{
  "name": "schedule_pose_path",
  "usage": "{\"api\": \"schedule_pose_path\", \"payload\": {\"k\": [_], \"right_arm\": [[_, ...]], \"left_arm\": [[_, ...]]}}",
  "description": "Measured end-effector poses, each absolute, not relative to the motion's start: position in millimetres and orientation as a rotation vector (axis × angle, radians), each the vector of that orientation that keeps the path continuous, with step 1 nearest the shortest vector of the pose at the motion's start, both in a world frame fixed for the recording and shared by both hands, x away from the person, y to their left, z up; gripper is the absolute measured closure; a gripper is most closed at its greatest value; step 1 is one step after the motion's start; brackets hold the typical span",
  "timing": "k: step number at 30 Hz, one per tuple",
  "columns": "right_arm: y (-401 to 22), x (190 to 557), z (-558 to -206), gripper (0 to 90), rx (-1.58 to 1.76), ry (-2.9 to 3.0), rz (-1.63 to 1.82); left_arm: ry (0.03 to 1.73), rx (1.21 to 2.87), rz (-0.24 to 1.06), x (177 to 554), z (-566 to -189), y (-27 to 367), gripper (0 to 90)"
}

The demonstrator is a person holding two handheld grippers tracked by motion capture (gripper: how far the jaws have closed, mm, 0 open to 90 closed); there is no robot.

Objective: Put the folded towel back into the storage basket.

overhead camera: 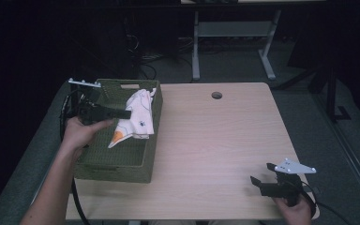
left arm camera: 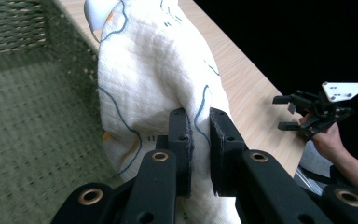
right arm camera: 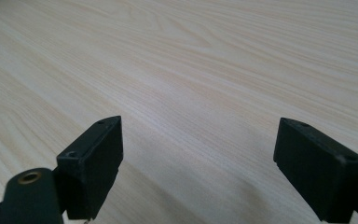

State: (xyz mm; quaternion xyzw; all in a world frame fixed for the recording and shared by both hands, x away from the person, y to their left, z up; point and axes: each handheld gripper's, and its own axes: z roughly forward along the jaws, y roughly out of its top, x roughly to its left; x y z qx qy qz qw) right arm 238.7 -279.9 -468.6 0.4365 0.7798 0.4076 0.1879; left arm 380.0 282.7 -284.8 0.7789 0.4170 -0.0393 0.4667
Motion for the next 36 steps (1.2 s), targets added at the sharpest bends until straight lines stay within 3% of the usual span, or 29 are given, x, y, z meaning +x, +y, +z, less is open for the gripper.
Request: {"api": "schedule_pose_path", "payload": {"k": [21,36], "right_arm": [[-279.2,238.8,-469.1,15.3,1.219,2.199,1.137],[-278.8,238.7,-468.9,15.3,1.220,2.203,1.132]], "left_arm": [[1.113,1.900,-0.076,379.3,-309.5,326.0,80.3],[1.088,1.936,-0.072,383.0,-319.3,329.9,79.9]]}}
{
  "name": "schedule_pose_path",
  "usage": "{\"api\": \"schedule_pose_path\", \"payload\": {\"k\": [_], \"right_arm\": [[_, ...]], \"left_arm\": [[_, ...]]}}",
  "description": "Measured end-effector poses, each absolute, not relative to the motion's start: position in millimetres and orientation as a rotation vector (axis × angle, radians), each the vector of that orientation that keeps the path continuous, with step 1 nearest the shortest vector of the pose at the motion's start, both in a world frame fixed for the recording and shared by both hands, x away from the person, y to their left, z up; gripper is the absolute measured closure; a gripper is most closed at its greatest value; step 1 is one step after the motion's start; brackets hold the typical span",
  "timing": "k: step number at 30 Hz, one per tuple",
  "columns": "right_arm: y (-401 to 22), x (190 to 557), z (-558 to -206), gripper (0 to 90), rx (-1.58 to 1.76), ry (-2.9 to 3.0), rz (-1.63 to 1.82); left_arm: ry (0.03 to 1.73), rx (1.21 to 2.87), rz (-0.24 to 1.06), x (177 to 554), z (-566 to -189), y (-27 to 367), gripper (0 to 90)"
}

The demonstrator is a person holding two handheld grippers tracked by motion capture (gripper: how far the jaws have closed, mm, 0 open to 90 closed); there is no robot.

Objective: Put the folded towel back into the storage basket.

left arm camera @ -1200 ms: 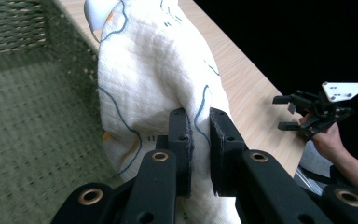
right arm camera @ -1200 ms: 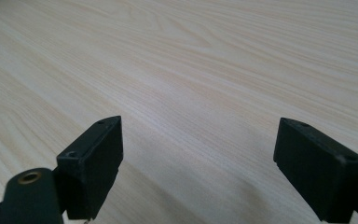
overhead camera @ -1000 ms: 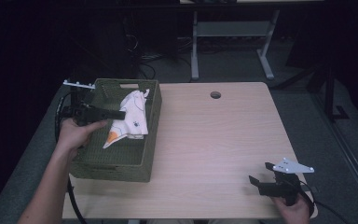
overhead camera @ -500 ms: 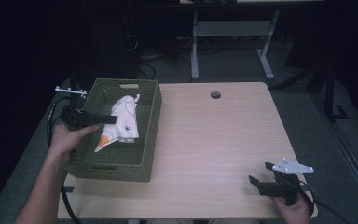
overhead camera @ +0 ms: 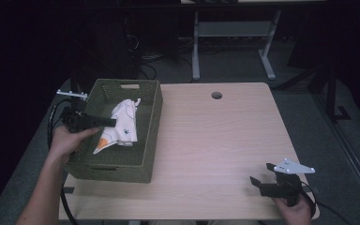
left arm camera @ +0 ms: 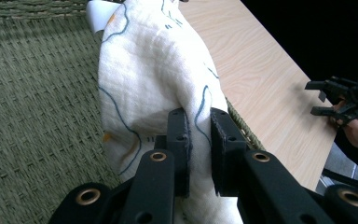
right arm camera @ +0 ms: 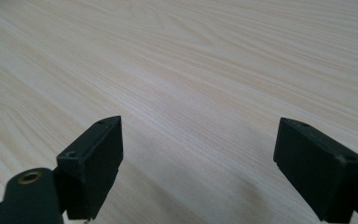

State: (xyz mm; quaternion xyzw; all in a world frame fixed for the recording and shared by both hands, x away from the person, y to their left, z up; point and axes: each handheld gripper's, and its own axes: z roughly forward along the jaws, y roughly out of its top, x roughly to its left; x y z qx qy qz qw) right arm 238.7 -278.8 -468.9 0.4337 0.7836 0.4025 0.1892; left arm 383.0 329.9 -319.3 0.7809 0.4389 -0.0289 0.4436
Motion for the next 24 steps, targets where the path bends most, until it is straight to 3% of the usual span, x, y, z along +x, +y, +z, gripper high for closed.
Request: {"api": "schedule_pose_path", "payload": {"k": [24], "right_arm": [[-277.2,239.5,-469.9,15.3,1.217,2.211,1.129]], "left_arm": [[1.116,2.005,-0.056,392.1,-333.1,329.6,80.6]]}}
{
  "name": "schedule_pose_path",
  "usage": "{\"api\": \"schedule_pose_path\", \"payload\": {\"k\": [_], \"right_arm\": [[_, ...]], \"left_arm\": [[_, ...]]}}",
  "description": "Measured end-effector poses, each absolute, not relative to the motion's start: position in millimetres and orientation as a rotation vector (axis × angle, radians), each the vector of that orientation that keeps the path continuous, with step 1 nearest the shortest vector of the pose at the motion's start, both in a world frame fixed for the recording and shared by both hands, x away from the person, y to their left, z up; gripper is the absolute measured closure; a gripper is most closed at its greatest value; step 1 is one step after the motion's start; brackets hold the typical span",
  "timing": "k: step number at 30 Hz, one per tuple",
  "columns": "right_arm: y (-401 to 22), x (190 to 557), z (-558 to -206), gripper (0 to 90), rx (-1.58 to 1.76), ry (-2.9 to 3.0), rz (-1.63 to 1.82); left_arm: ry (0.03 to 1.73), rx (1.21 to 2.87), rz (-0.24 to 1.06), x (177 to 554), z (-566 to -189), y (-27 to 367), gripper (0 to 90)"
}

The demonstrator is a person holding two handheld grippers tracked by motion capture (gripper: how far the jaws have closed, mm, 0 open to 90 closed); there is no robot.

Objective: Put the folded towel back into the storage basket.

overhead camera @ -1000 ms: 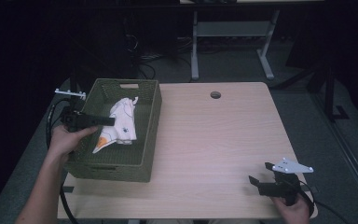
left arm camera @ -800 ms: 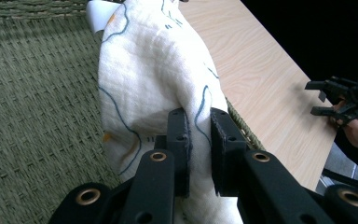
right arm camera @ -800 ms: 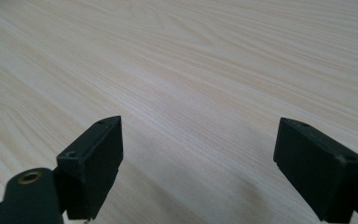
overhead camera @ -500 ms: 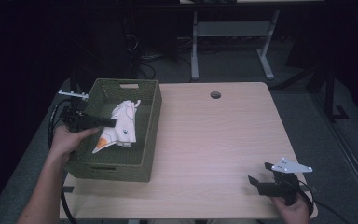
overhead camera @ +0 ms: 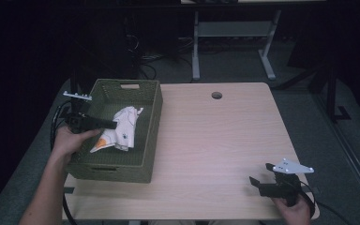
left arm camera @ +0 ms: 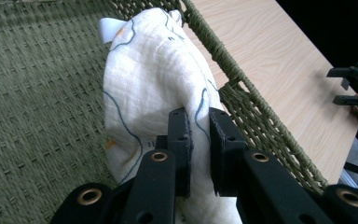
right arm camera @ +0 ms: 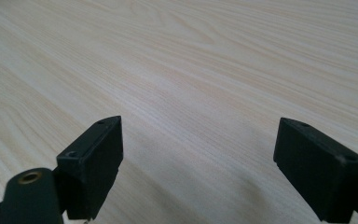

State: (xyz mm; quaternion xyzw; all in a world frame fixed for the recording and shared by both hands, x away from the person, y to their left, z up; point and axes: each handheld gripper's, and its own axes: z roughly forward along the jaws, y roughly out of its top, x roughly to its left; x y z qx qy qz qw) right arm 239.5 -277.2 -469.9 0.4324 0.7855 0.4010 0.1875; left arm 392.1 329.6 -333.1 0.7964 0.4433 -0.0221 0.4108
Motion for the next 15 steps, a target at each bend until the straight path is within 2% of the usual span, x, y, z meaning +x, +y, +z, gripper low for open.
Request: {"api": "schedule_pose_path", "payload": {"k": [15], "right_arm": [[-276.8,241.0,-470.8,15.3,1.224,2.217,1.120]], "left_arm": [[1.092,2.056,0.007,400.0,-338.6,327.7,80.5]]}}
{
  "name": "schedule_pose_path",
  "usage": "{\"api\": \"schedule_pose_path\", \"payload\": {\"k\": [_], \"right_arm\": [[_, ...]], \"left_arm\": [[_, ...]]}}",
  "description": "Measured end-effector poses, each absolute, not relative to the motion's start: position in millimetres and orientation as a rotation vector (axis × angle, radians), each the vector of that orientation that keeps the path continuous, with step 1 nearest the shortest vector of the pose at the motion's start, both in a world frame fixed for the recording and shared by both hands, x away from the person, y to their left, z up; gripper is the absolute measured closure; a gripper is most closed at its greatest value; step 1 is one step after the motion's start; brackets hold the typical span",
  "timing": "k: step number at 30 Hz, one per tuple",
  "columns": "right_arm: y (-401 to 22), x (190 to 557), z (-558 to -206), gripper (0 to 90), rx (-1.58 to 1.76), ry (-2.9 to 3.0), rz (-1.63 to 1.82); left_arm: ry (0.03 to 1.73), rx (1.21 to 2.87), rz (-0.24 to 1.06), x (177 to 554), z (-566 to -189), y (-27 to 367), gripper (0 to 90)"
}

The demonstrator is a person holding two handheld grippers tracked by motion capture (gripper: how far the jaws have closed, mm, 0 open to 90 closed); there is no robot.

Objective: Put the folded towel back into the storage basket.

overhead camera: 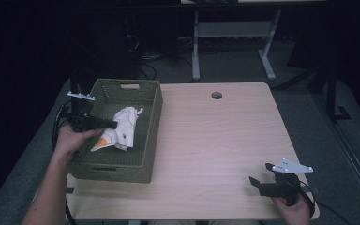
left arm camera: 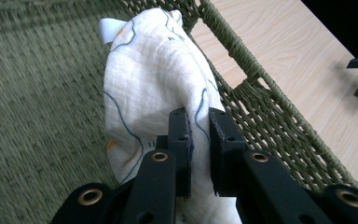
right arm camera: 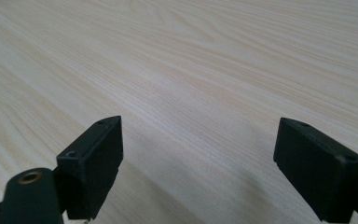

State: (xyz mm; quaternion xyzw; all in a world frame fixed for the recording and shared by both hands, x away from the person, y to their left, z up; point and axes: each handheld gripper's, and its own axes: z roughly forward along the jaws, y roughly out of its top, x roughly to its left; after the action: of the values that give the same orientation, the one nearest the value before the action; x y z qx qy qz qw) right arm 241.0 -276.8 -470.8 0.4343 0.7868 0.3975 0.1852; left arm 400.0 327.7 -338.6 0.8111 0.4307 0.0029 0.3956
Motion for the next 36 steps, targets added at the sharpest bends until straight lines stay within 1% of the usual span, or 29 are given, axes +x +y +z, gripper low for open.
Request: {"api": "schedule_pose_path", "payload": {"k": [1,4,16,27,36], "right_arm": [[-276.9,241.2,-470.9,15.3,1.222,2.219,1.118],[-276.6,241.5,-471.3,15.3,1.222,2.219,1.117],[-276.4,240.4,-471.3,15.3,1.222,2.221,1.117],[-276.1,241.1,-470.8,15.3,1.200,2.234,1.121],[-276.8,239.6,-469.0,15.3,1.209,2.221,1.124]], "left_arm": [[1.082,2.069,0.030,400.9,-338.8,327.3,78.5],[1.097,2.085,0.035,405.2,-340.7,327.7,65.5],[1.140,2.088,0.036,402.5,-343.9,330.7,62.8],[1.135,2.073,0.053,398.4,-339.8,325.3,62.0],[1.126,2.066,0.058,395.2,-337.8,317.6,57.1]]}}
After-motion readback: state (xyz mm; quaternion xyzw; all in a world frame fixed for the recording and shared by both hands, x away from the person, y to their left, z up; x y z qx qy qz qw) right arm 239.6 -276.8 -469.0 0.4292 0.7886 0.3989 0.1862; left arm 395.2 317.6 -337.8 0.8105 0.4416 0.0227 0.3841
